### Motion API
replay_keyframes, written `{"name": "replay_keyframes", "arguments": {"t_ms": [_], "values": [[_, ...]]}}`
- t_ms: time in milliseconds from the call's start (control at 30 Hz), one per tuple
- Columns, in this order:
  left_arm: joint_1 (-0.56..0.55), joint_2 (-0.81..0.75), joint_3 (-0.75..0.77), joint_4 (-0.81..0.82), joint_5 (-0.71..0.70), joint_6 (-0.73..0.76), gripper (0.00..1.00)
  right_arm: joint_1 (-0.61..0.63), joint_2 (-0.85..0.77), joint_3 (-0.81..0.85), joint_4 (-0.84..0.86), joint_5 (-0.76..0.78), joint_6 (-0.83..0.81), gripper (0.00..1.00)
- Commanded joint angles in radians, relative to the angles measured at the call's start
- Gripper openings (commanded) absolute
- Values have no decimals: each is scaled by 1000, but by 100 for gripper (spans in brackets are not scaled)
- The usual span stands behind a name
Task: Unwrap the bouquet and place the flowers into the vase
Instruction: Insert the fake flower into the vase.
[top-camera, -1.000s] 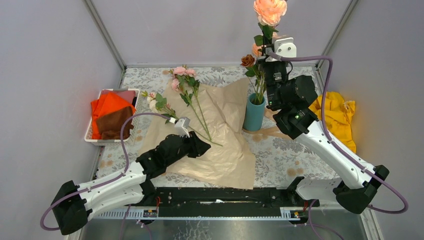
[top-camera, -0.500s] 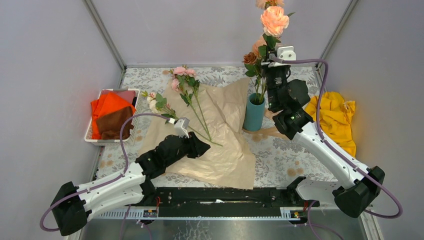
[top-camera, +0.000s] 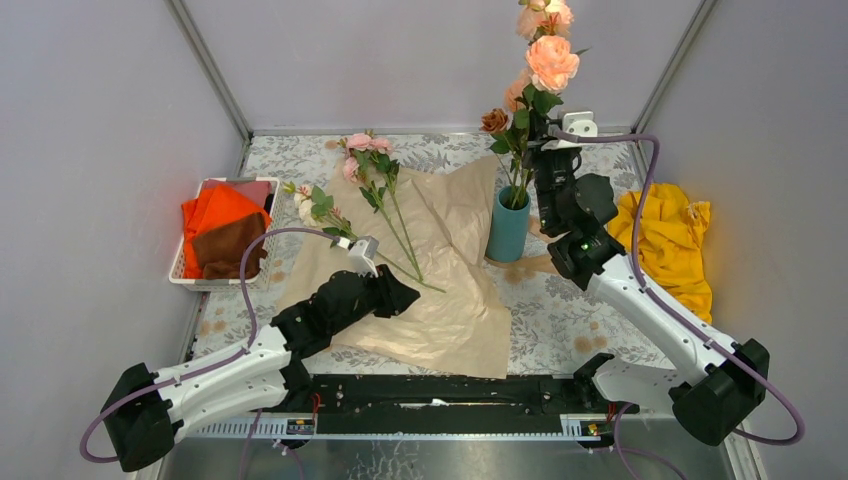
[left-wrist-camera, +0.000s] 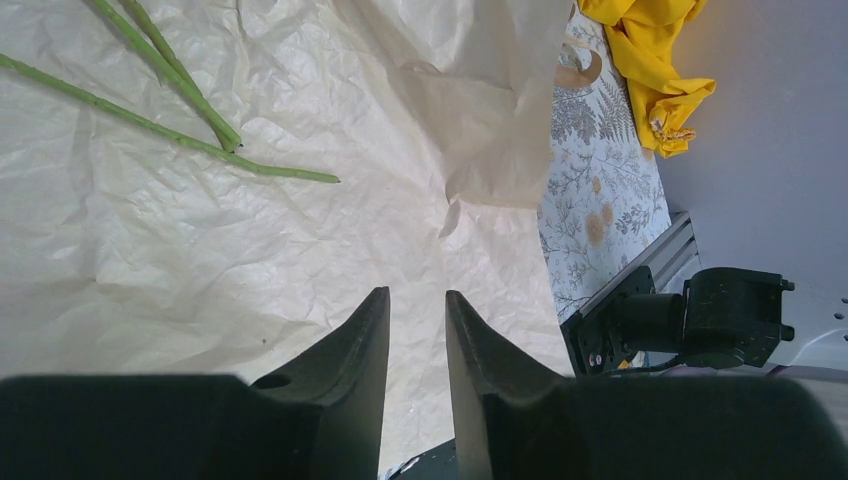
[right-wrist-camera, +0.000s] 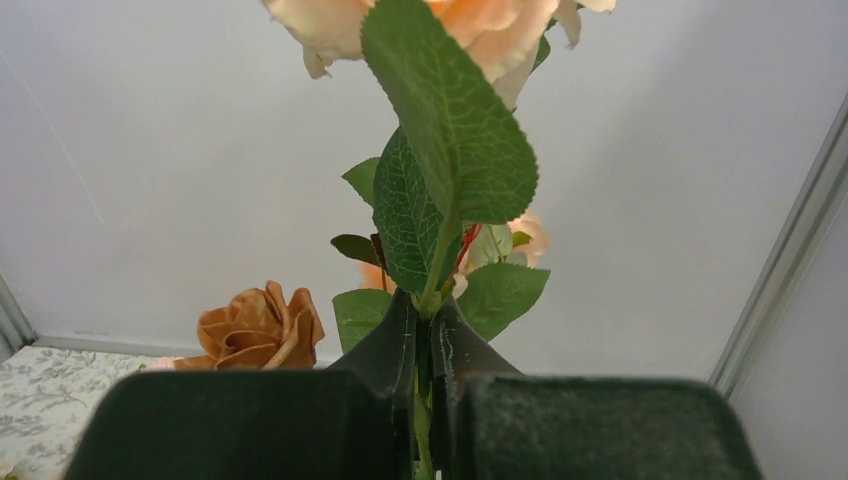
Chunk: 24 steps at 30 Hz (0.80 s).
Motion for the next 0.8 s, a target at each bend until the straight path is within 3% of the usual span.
{"name": "replay_keyframes", "arguments": {"t_ms": [0,767], "values": [[-6,-12,-9,17,-24,-4,33,-13,-36,-23,98,-25,43,0],[-6,-11,-20,27,-24,-8,32,-34,-55,-120,93,-22,114,0]]}}
